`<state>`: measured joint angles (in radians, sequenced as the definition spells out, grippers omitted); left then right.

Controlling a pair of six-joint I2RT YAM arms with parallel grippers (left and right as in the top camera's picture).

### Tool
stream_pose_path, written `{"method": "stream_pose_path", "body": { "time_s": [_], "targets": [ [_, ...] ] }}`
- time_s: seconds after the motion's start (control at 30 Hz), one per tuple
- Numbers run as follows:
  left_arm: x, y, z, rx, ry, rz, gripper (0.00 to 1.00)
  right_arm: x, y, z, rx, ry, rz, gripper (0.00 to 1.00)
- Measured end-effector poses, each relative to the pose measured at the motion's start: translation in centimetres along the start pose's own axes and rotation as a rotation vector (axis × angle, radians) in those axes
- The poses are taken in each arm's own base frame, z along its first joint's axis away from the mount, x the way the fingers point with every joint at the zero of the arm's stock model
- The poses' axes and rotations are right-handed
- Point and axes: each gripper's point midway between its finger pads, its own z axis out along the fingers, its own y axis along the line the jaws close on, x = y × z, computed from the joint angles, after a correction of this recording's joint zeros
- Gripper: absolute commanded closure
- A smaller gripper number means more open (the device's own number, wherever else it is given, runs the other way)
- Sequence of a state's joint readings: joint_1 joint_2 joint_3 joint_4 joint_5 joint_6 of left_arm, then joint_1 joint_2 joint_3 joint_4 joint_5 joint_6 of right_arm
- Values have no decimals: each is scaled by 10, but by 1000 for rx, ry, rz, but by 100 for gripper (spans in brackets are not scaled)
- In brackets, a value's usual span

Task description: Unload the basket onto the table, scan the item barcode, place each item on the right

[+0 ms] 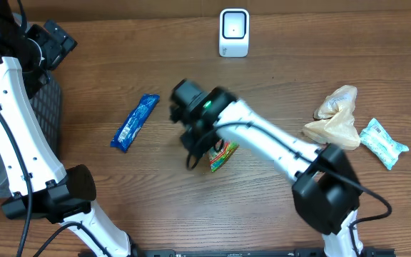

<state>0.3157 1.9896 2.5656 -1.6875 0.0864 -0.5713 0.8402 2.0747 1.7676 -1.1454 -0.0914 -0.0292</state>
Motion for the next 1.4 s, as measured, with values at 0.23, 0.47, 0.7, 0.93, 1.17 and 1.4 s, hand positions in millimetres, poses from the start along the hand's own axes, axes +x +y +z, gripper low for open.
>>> {"method": "stream_pose_path", "body": {
  "time_s": [0.23,0.47,0.7,0.93,1.17,1.4],
  "targets": [
    [0,0,0,0,0,0,0,0,-2,9,186,4,-74,49],
    [0,0,0,0,0,0,0,21,-27,46,296,117,-76,47],
    [0,0,0,0,0,0,0,25,-32,54,315,140,-79,43],
    [0,0,0,0,0,0,0,32,-46,65,394,186,-93,60],
    [0,0,0,0,0,0,0,29,-54,64,440,176,-94,96],
    [0,0,0,0,0,0,0,35,-49,63,412,205,-80,96]
  ]
}}
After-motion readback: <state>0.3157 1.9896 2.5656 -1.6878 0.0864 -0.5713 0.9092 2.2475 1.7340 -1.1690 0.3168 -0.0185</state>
